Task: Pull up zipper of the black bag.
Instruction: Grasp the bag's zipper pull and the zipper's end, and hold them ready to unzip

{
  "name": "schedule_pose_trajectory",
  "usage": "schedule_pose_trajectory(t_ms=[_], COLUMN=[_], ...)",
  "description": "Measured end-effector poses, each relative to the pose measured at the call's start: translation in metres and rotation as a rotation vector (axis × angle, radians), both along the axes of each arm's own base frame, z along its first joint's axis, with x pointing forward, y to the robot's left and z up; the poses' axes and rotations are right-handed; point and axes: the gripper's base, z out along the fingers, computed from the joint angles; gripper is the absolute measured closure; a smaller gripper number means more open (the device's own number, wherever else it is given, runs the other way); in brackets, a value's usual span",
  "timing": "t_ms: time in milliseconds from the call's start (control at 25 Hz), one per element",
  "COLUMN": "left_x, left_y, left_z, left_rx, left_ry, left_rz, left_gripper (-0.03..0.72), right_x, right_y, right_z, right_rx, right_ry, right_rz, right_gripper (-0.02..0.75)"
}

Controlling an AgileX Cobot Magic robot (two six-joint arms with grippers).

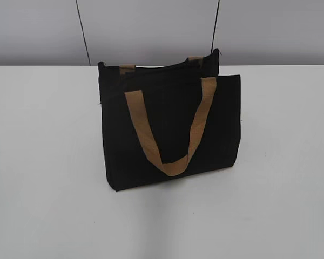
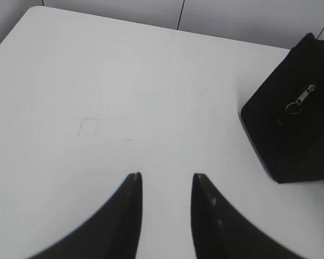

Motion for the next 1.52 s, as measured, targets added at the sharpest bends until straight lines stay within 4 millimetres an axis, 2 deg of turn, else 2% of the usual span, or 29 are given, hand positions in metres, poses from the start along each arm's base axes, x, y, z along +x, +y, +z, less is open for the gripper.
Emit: schedule_pose_trajectory(t_ms=[680, 840, 1040, 1240, 1400, 1520], left_x=[0.0, 0.006, 0.025, 0.056, 0.077, 0.096], left_y=[0.0, 0.0, -0.001, -0.003, -0.007, -0.014], left_z=[0.0, 0.01, 0.036, 0.052, 0.06, 0.054], left_rx=[0.0, -0.004, -0.02, -0.029, -0.048, -0.062], left_ry=[-0.001, -0.041, -0.234, -0.325, -0.378, -0.4], left_rz=[0.0, 0.001, 0.007, 0.01, -0.034, -0.084], left_gripper=[0.452, 0.452, 0.452, 0.452, 0.452, 0.452], right_x=[0.0, 0.0, 0.0, 0.0, 0.0, 0.0], right_y=[0.0, 0.0, 0.0, 0.0, 0.0, 0.0], right_z=[0.0, 0.0, 0.0, 0.0, 0.0, 0.0], right_rx=[0.0, 0.0, 0.0, 0.0, 0.0, 0.0], right_ry=[0.0, 0.0, 0.0, 0.0, 0.0, 0.0], right_rz=[0.0, 0.0, 0.0, 0.0, 0.0, 0.0], right_gripper=[0.306, 0.306, 0.306, 0.306, 0.306, 0.306])
